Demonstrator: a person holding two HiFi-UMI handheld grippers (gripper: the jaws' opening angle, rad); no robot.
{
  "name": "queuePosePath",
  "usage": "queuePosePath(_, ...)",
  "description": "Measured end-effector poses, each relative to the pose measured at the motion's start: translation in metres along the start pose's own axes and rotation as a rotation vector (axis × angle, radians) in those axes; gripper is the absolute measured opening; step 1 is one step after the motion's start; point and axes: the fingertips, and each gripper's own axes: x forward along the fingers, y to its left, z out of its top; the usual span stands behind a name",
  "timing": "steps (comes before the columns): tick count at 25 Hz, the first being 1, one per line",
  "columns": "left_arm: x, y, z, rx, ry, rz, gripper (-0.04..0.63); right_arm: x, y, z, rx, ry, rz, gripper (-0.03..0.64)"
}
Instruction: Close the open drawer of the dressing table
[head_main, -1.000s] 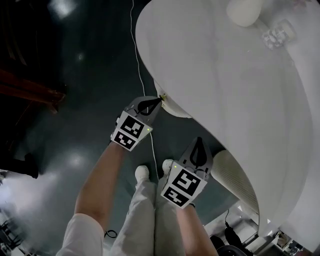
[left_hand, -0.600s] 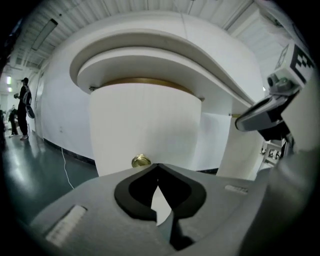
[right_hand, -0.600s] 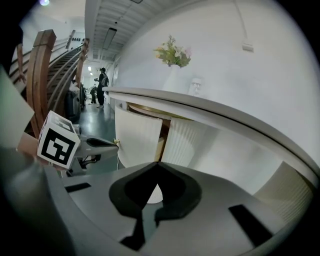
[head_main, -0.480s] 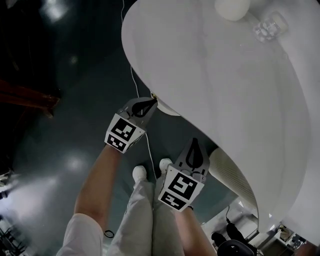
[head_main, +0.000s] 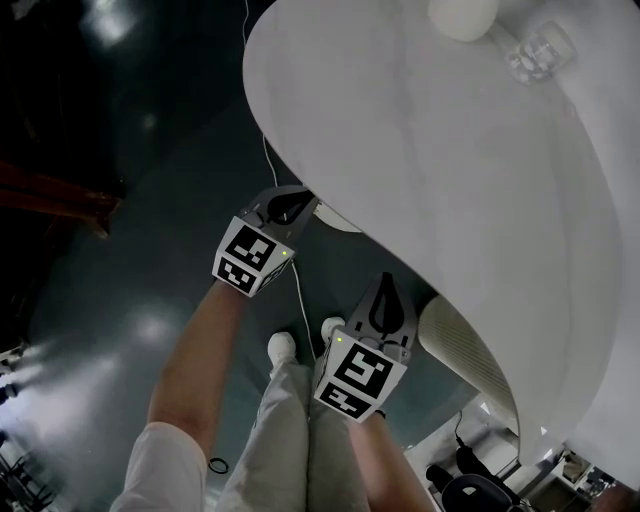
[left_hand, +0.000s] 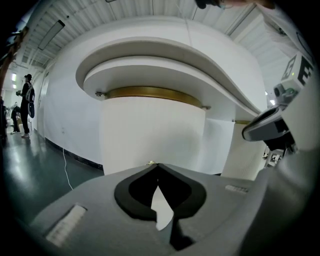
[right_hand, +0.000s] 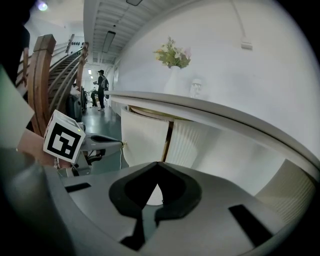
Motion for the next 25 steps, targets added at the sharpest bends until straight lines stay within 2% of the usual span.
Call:
queuePosePath(5, 0.011, 0.003, 0.004, 0.013, -0.029, 0.009, 0.017, 0.005, 0.002, -0.003, 0.022, 0.007, -0.004, -0.002)
queuePosePath(9, 0.014, 0.003, 0.005, -0.011, -0.048, 0.005, 0.017, 0.008, 0.002, -0.001, 0.001, -0.014, -0.009, -0.002)
queuePosePath(15, 0.015, 0.003, 0.006, 0.009, -0.043, -0.011, 0.017, 0.012, 0.01, 0.0, 0.01, -0.025, -0.001, -0.002)
queuePosePath(21, 0.018, 0.001, 0.01, 0.02, -0.01, 0.04, 0.017, 0.01, 0.018, 0.002, -0.043, -0.019, 0.058, -0.002)
queuePosePath(25, 0.006, 0.001, 0.019, 0.003, -0.016, 0.069, 0.017, 0.0, 0.023, 0.011, -0.103, -0.044, 0.108, -0.002)
